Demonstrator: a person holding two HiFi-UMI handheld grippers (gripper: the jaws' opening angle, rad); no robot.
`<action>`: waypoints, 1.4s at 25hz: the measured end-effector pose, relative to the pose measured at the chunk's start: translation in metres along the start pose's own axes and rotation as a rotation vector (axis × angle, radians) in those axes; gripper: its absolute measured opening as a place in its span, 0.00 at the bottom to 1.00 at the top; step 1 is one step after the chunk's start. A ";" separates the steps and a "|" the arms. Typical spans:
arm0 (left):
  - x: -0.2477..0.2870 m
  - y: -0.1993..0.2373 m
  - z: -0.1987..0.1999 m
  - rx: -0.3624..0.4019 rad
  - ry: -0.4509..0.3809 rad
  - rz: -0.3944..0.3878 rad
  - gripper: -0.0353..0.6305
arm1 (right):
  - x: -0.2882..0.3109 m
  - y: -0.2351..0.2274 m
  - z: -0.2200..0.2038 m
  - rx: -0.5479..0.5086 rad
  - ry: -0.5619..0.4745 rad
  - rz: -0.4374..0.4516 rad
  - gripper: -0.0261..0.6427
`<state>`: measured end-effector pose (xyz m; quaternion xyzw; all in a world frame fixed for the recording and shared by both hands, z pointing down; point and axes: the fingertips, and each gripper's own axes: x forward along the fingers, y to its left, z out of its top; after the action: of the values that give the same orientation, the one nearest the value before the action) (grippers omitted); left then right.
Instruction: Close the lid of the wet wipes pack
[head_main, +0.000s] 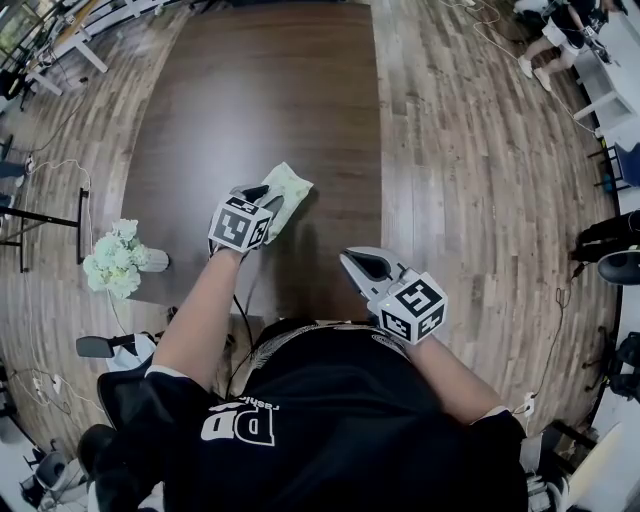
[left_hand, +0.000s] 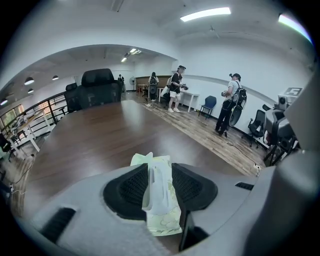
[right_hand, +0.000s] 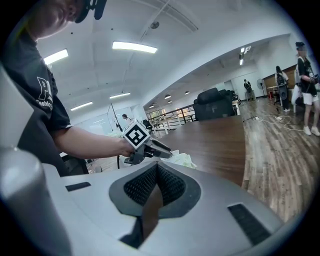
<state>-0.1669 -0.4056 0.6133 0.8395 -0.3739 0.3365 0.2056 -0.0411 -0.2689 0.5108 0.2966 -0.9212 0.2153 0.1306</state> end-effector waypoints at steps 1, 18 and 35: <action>0.001 -0.002 -0.001 0.001 0.002 0.001 0.28 | -0.001 -0.001 0.000 0.001 -0.001 0.001 0.05; 0.022 -0.019 -0.013 0.050 0.050 0.007 0.28 | -0.008 -0.008 -0.004 0.001 0.008 0.012 0.05; 0.036 -0.023 -0.027 0.066 0.095 0.035 0.28 | -0.018 -0.014 -0.008 0.001 0.018 0.006 0.05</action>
<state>-0.1425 -0.3932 0.6557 0.8224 -0.3669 0.3915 0.1893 -0.0174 -0.2663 0.5155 0.2918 -0.9208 0.2187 0.1383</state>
